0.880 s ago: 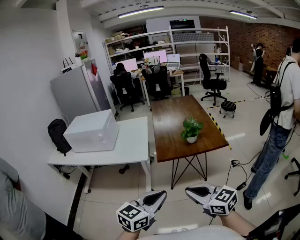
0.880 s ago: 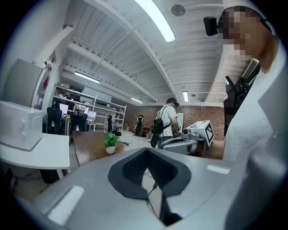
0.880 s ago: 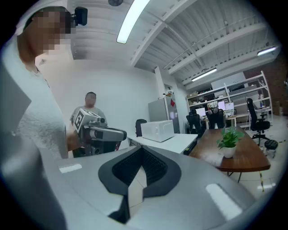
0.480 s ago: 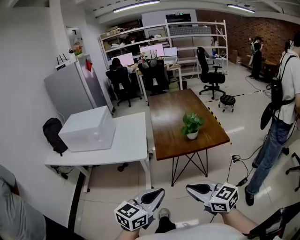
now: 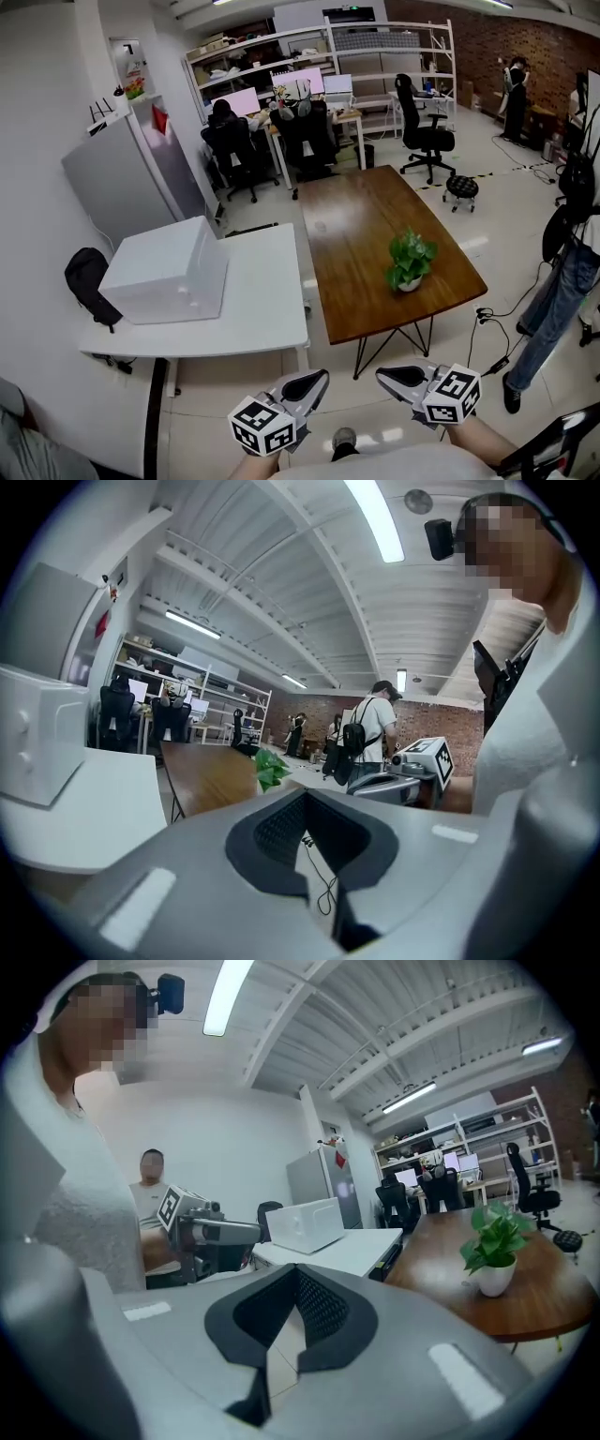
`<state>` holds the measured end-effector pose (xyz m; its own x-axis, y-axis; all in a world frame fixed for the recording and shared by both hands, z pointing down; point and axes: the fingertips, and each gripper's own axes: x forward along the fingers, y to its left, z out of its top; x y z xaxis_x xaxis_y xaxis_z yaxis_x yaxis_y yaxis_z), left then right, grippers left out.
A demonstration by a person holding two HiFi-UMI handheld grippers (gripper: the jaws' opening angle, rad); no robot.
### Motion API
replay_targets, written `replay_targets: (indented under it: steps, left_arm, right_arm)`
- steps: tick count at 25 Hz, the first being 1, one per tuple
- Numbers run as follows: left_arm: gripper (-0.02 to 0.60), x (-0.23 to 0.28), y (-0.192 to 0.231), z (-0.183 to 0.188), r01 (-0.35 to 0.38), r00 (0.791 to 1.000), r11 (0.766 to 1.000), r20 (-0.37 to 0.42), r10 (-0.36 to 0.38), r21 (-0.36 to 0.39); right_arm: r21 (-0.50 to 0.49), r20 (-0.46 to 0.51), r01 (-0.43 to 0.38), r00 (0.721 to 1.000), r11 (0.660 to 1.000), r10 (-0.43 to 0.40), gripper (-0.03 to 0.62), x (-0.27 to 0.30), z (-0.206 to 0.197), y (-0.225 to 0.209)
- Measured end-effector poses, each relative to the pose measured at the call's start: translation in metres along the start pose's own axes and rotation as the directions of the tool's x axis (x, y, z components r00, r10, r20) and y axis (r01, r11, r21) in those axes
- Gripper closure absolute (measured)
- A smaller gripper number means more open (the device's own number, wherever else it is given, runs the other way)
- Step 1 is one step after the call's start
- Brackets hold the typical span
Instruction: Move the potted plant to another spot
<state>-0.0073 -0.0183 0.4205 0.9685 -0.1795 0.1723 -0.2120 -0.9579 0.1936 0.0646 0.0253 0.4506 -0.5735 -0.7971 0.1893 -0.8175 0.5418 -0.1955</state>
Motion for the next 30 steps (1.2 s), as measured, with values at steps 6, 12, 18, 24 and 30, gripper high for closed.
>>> replay_targets:
  steps: [6,12,18,24,30]
  left_arm:
    - [0.584,0.030,0.110,0.029,0.015,1.000,1.000,-0.008,-0.016,-0.019]
    - [0.586,0.058,0.181,0.036,0.036,0.999,0.999,-0.016,-0.037,-0.040]
    - [0.586,0.078,0.206,0.037,0.061,0.998,0.997,-0.025,-0.062,-0.057]
    - [0.584,0.096,0.204,0.041,0.069,0.997,0.997,-0.038,-0.070,-0.047]
    - [0.584,0.118,0.192,0.042,0.078,0.996,0.996,-0.043,-0.080,-0.046]
  right_arm:
    - [0.012,0.004,0.039,0.999,0.999,-0.039,0.589,0.083,0.037,-0.072]
    - [0.012,0.002,0.058,0.998,0.998,-0.059,0.589,0.141,0.054,-0.120]
    - [0.018,-0.005,0.068,0.998,0.998,-0.068,0.589,0.158,0.058,-0.144]
    - [0.030,0.008,0.072,0.997,0.997,-0.072,0.589,0.149,0.057,-0.162]
    - [0.004,0.027,0.079,0.997,0.997,-0.079,0.589,0.129,0.058,-0.177]
